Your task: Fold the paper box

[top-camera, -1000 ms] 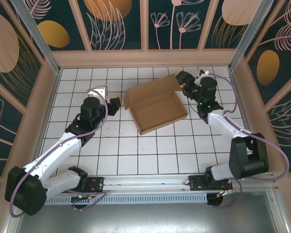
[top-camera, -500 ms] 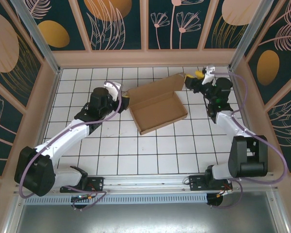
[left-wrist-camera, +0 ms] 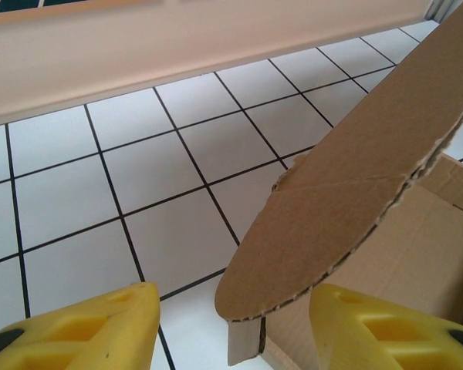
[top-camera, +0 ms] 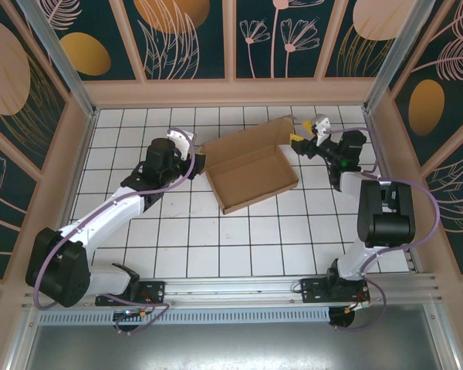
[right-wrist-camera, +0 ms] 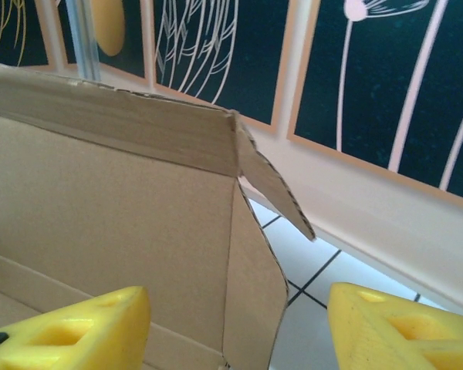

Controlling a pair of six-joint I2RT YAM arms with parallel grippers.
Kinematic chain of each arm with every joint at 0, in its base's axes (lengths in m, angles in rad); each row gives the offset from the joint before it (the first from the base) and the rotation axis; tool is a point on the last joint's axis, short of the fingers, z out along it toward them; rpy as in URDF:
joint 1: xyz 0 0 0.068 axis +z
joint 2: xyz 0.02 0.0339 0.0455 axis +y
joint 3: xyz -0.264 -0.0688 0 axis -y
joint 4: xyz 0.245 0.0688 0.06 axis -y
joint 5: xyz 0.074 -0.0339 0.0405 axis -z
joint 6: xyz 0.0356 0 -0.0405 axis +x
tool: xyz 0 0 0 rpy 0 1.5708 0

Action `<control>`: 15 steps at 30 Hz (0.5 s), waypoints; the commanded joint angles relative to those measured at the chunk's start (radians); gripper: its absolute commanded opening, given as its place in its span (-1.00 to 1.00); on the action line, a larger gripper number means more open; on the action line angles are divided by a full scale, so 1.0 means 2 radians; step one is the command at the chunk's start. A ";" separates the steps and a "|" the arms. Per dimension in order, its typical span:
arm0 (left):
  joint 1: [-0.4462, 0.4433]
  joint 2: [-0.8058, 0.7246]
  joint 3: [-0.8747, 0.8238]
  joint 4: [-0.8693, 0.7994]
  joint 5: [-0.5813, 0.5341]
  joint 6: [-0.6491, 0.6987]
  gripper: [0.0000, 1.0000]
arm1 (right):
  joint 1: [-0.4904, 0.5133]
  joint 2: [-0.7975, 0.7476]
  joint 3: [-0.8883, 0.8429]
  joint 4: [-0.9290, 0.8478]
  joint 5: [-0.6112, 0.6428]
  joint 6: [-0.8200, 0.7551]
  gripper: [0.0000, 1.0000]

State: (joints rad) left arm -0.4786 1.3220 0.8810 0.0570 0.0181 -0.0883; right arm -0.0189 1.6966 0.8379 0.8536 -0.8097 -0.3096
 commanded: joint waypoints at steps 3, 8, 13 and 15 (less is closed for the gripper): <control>-0.001 0.015 0.002 0.001 -0.008 -0.009 0.05 | 0.015 0.036 0.059 -0.044 0.009 -0.072 0.24; -0.001 0.033 0.007 0.007 -0.011 -0.010 -0.10 | 0.024 0.060 0.090 -0.085 0.026 -0.097 0.18; -0.001 0.046 0.008 0.017 -0.011 -0.013 -0.41 | 0.029 0.078 0.108 -0.097 0.034 -0.092 0.03; -0.001 0.050 0.010 0.020 -0.009 -0.013 -0.55 | 0.029 0.082 0.111 -0.087 0.032 -0.077 -0.08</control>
State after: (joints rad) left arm -0.4786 1.4090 0.8810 0.0597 0.0101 -0.1146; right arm 0.0311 1.8439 1.0267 0.6750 -0.7536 -0.4713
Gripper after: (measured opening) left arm 0.242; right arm 0.474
